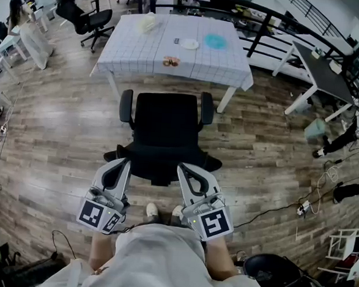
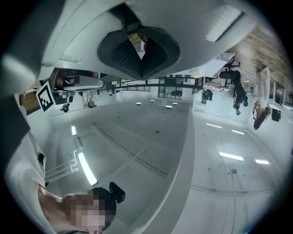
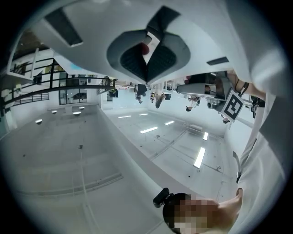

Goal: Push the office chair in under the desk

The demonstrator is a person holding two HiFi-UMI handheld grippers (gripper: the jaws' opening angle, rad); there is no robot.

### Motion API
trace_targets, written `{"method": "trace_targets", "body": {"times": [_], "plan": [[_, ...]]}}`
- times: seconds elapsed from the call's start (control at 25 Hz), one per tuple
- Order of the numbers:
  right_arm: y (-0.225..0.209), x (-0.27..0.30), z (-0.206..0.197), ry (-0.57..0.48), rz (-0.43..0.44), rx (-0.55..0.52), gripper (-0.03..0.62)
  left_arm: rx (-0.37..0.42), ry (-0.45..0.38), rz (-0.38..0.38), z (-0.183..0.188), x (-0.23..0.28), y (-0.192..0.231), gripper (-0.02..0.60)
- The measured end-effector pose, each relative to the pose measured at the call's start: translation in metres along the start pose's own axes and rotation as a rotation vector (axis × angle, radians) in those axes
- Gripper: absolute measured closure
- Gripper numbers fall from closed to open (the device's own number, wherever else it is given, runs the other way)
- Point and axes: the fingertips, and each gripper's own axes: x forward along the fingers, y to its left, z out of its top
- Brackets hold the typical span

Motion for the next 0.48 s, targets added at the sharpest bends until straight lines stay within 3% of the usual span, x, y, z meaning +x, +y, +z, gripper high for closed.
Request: {"method": "trace_targets", "body": {"times": [0.36,0.48], "plan": [[-0.006,-0.005,0.014,-0.106,0.048,-0.005,0.589,0.026,0.010,-0.008,0.000,-0.003,0.003,0.578],[-0.005,-0.008,0.007,-0.059,0.066,-0.003,0.589,0.039,0.009,-0.026,0.000,-0.004,0.002,0.578]]}}
